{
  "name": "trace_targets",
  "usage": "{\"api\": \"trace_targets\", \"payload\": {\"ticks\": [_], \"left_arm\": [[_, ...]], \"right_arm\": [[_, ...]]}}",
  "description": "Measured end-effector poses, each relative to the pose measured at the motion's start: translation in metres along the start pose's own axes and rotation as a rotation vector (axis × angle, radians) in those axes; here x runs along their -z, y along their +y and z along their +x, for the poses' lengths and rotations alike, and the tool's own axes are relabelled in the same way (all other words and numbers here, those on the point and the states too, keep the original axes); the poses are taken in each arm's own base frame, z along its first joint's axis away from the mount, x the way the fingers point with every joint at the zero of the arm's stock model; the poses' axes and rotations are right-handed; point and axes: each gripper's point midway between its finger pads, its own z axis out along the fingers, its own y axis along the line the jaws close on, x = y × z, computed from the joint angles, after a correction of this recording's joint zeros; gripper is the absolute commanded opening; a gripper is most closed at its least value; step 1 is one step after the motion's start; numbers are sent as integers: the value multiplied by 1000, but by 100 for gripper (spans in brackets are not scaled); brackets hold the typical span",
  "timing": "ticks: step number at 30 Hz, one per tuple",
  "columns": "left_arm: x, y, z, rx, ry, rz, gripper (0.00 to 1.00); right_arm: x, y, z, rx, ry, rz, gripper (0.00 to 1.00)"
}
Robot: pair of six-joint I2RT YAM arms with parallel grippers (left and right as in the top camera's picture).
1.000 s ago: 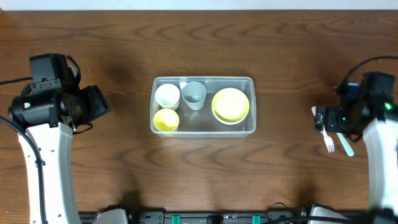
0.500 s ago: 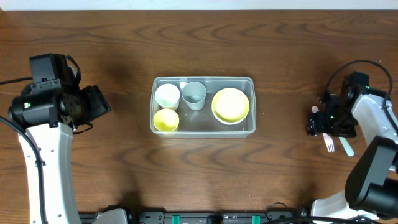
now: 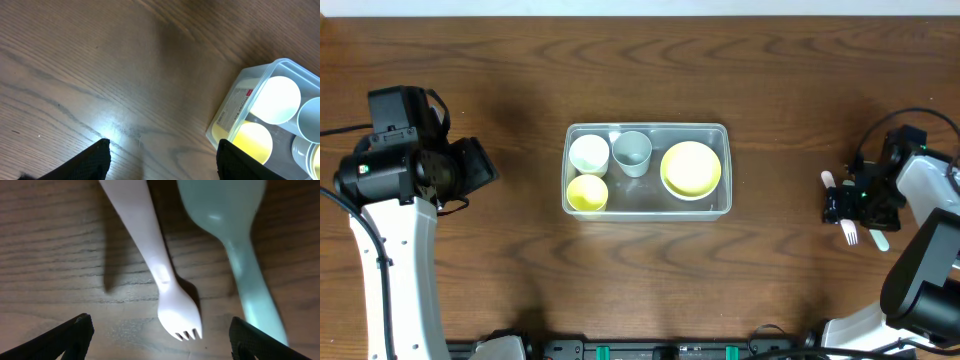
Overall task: Pack container
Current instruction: 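Move the right gripper to the white fork and grasp its handle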
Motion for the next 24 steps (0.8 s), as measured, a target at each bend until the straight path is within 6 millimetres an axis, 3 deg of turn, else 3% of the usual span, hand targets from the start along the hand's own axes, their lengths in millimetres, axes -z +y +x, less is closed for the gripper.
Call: {"api": "trace_targets", "payload": {"ticks": [8, 15, 18, 24], "left_arm": [[0, 0, 0, 0, 0, 0, 68], [0, 0, 0, 0, 0, 0, 68], [0, 0, 0, 0, 0, 0, 68], [0, 0, 0, 0, 0, 0, 68]], "right_arm": [[-16, 3, 13, -1, 23, -3, 88], [-16, 2, 11, -2, 12, 0, 83], [-16, 1, 8, -5, 1, 3, 76], [-16, 1, 5, -9, -11, 2, 51]]}}
